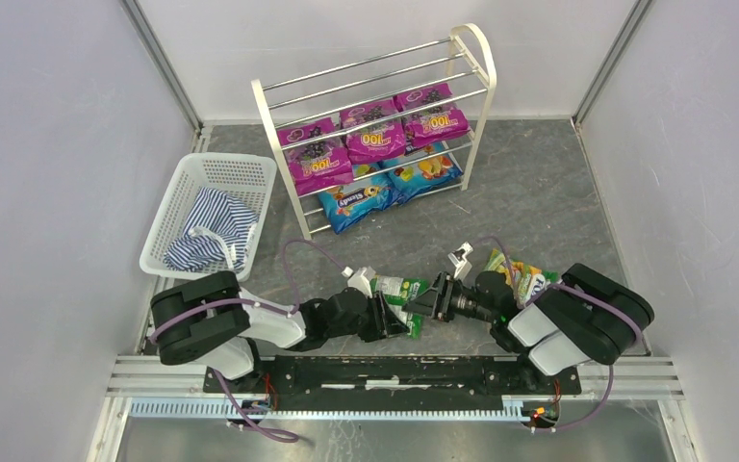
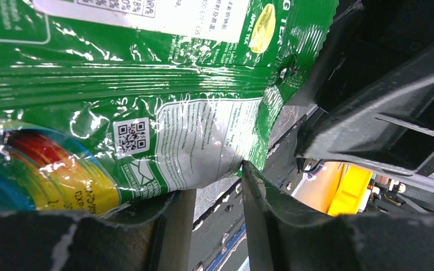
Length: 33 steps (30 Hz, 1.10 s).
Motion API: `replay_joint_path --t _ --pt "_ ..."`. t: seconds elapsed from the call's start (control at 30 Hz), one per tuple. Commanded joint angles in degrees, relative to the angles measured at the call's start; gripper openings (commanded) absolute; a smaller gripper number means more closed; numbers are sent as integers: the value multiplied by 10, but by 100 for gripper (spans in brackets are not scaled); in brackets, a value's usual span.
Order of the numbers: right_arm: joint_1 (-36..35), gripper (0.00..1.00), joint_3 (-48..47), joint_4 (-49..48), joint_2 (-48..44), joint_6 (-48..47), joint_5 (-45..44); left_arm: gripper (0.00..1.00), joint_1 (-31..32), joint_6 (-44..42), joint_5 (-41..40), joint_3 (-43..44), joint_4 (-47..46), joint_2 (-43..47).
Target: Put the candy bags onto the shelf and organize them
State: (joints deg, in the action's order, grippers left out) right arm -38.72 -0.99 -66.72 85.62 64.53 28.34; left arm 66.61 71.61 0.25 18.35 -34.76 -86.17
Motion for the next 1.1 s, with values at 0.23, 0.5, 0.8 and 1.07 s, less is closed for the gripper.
replay_joint_path --t 0.23,0.5,0.8,1.07 --pt "-17 45 30 -7 18 5 -26 50 -2 -42 -27 -6 95 74" --pt "-16 23 19 -30 33 1 -7 75 -3 -67 -86 -24 257 244" --pt "-16 30 26 -47 41 17 -9 83 -50 -92 -148 -20 414 376" --pt "-16 40 22 -52 62 25 -10 69 -130 -152 -78 -8 376 279"
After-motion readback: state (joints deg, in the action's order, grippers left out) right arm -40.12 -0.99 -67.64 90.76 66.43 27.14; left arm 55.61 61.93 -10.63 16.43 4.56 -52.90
